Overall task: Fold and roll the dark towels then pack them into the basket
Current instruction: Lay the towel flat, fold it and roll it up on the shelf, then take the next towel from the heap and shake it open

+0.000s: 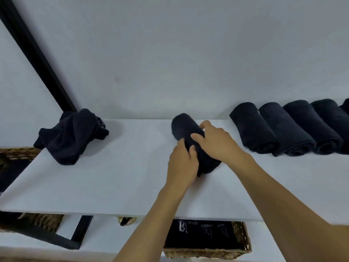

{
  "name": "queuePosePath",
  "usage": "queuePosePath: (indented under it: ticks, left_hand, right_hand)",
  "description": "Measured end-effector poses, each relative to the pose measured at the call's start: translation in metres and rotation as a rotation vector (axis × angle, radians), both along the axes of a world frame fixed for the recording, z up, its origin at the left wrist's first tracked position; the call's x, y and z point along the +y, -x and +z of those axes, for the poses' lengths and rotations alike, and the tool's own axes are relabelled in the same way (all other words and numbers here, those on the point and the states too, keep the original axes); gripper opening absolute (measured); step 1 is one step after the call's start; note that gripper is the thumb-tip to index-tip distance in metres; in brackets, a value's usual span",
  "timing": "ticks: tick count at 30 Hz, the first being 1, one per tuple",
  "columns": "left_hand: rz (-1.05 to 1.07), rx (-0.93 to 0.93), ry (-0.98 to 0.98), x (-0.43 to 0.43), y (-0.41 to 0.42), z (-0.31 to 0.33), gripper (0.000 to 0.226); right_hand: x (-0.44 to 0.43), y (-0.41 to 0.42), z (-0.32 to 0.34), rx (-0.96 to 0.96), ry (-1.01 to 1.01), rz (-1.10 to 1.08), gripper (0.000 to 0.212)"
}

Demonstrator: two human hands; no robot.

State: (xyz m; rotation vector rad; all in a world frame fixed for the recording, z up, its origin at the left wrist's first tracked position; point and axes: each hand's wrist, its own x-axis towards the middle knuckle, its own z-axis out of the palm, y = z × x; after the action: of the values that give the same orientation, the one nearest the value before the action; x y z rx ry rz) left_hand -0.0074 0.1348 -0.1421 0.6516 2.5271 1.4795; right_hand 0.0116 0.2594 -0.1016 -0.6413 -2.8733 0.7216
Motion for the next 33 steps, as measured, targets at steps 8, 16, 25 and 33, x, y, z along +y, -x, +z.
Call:
queuePosePath:
  ticks: [8,16,25,33]
  left_hand:
    - [-0.223,-0.01,-0.026,0.093,0.009,-0.001,0.027]
    - [-0.17,0.151,0.108,0.132,0.014,-0.013,0.036]
    - [-0.277,0.16,0.138,0.049,0.029,0.021,0.033]
    - [0.672,0.341,0.77,-0.199,0.143,0.039,0.064]
  right_hand:
    - [0.067,-0.016,0.007,-0.029,-0.314,-0.261,0.03]
    - [0.089,-0.018,-0.001,0.024,-0.637,-0.146,0.03]
    - [0.027,0.011,0.017,0.124,-0.559,-0.046,0.031]
    - [-0.131,0.07,0.003,0.36,0.242,0.491,0.029]
